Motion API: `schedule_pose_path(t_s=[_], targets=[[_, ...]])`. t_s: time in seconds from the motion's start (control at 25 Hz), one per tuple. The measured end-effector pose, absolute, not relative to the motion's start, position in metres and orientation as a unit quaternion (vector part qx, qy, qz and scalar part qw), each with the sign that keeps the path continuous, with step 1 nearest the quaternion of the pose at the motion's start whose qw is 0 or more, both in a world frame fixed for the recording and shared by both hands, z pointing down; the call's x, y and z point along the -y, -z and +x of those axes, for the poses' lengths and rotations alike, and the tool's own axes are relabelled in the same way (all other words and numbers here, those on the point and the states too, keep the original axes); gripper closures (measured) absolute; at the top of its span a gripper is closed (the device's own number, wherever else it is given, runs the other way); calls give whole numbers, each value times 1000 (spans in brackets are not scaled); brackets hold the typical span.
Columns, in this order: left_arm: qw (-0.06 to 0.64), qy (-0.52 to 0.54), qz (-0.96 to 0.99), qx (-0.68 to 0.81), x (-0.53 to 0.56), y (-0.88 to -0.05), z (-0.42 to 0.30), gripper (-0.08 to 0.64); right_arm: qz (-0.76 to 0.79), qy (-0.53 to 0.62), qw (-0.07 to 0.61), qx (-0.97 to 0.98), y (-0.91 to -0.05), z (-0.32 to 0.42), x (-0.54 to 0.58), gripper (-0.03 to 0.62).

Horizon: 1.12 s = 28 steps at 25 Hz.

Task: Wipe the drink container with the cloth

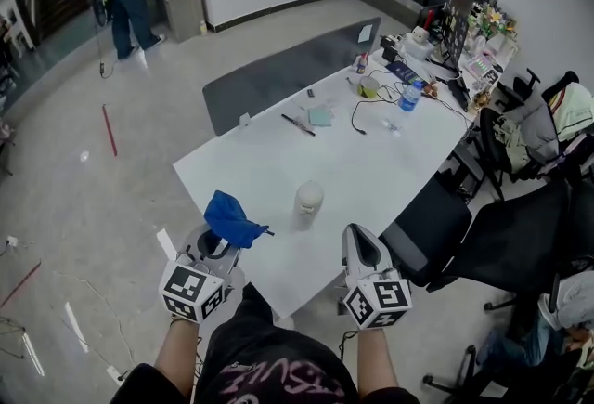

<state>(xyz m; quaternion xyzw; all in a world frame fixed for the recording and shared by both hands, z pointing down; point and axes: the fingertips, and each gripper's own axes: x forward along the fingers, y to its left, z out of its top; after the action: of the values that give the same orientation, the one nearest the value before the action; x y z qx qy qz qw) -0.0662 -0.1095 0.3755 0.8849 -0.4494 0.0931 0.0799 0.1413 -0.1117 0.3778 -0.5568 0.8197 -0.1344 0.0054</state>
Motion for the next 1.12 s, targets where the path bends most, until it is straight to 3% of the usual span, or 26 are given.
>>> schedule_pose_path(t_s=[0.44,0.76,1.12], targets=[[86,-116,902,408,154,-394,-58,460,-558,146,4,-817,-382,123,155,501],[99,-140,910,377,182,-420,-60,460,-547,154,-9,-823,-394,92,191,365],[79,-182,927,318,185,-439,-39,460,-533,162,-30,-830,-410,69,212,355]])
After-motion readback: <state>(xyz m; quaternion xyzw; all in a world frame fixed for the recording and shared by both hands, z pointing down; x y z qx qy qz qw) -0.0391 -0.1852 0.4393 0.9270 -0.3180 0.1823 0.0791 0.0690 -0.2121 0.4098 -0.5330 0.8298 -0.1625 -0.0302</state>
